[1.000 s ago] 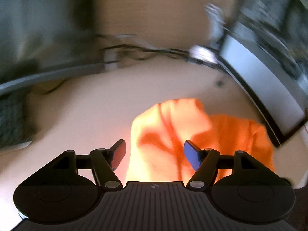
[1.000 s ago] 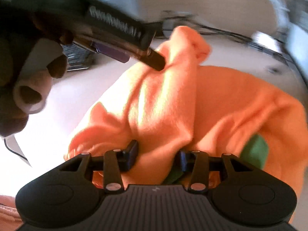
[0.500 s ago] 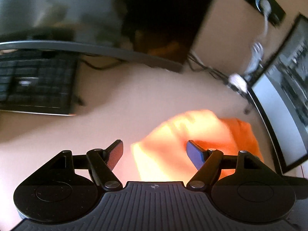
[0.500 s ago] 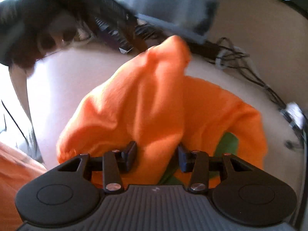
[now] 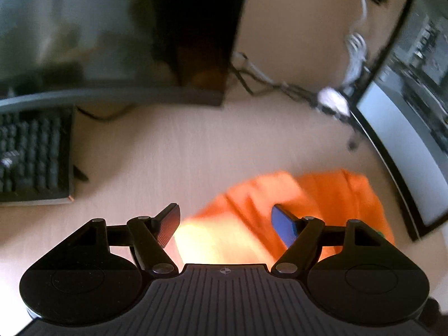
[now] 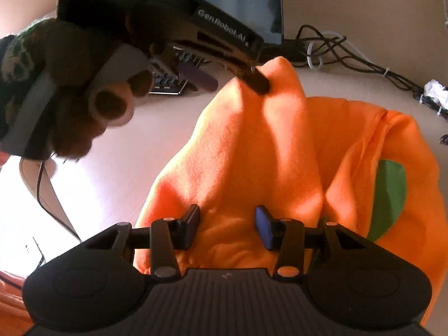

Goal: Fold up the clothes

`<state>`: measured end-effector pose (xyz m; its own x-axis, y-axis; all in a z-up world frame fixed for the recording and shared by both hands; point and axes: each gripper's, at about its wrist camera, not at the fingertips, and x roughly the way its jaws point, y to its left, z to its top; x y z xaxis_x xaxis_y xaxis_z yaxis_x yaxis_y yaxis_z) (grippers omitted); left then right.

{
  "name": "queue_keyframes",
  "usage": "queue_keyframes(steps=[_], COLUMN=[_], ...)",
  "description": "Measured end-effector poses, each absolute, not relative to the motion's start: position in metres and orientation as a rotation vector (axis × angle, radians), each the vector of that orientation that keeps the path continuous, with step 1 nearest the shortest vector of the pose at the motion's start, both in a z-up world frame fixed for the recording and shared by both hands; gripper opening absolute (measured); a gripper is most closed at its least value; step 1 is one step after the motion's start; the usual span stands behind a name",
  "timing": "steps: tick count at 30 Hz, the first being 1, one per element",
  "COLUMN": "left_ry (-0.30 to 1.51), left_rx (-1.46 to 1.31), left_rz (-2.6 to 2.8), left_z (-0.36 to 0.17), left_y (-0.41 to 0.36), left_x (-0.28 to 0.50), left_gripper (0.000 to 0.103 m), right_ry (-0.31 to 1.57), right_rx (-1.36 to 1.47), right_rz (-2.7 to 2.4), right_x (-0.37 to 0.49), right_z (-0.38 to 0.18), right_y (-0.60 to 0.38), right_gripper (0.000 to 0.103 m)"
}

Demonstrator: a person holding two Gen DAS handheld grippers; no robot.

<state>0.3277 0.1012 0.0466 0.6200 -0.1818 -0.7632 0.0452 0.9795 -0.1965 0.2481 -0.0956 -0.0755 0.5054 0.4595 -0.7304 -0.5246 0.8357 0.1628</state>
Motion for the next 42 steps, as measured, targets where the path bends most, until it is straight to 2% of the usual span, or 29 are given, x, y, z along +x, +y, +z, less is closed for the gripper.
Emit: queue_keyframes(steps=[7,9,11,13,14,15,17,21,22,23,25,26,29,34,37,42], left_ry=[0.941,0.966,0.932,0.899,0.888,0.886,0.884,0.905,0.908,0.912,0.916,0.913,0.885,0.862,0.881,0.938], left_rx=[-0.212,-0.220,-0.314,-0.364,-0.389,-0.408,-0.445,-0.493,-0.511,-0.530,-0.566,-0.584,-0.599,-0.582,-0.568,-0.509], left_rz=[-0.109,-0.104,-0.119,-0.111,-0.101,-0.093,-0.076,-0.030,-0.015,0.001,0.031,0.045,0.052,0.007,-0.038,-0.143], left_z=[0.018,0.008,0.023,0.036,0.043,0.046,0.051,0.047,0.045,0.044,0.040,0.041,0.049,0.058,0.057,0.053], left_y=[0.101,0.100,0.117,0.136,0.145,0.152,0.164,0.180,0.185,0.190,0.197,0.200,0.206,0.190,0.171,0.127], left_x=[0.348,0.351,0.339,0.327,0.319,0.312,0.298,0.277,0.272,0.268,0.262,0.261,0.264,0.274,0.280,0.293], left_gripper=[0.079,0.075,0.076,0.082,0.082,0.083,0.083,0.086,0.086,0.086,0.087,0.086,0.087,0.093,0.093,0.093], right_ry=[0.856,0.846,0.794,0.734,0.719,0.713,0.754,0.879,0.902,0.903,0.897,0.889,0.801,0.616,0.648,0.832], right_rx=[-0.111,-0.117,-0.120,-0.074,-0.041,-0.009,0.051,0.187,0.217,0.204,0.168,0.147,0.156,0.200,0.194,0.047], right_rz=[0.562,0.557,0.549,0.540,0.530,0.519,0.517,0.592,0.622,0.655,0.698,0.710,0.738,0.603,0.408,0.121], right_x=[0.236,0.237,0.239,0.237,0.244,0.253,0.277,0.301,0.303,0.302,0.299,0.298,0.295,0.284,0.279,0.264], right_z=[-0.072,-0.066,-0.051,-0.032,-0.026,-0.024,-0.033,-0.062,-0.069,-0.069,-0.066,-0.062,-0.025,0.031,0.014,-0.059], right_y=[-0.103,-0.105,-0.110,-0.121,-0.127,-0.132,-0.139,-0.134,-0.132,-0.126,-0.112,-0.106,-0.110,-0.181,-0.233,-0.282], right_gripper=[0.047,0.048,0.049,0.055,0.062,0.064,0.068,0.068,0.066,0.052,0.031,0.017,0.009,0.009,0.009,0.009])
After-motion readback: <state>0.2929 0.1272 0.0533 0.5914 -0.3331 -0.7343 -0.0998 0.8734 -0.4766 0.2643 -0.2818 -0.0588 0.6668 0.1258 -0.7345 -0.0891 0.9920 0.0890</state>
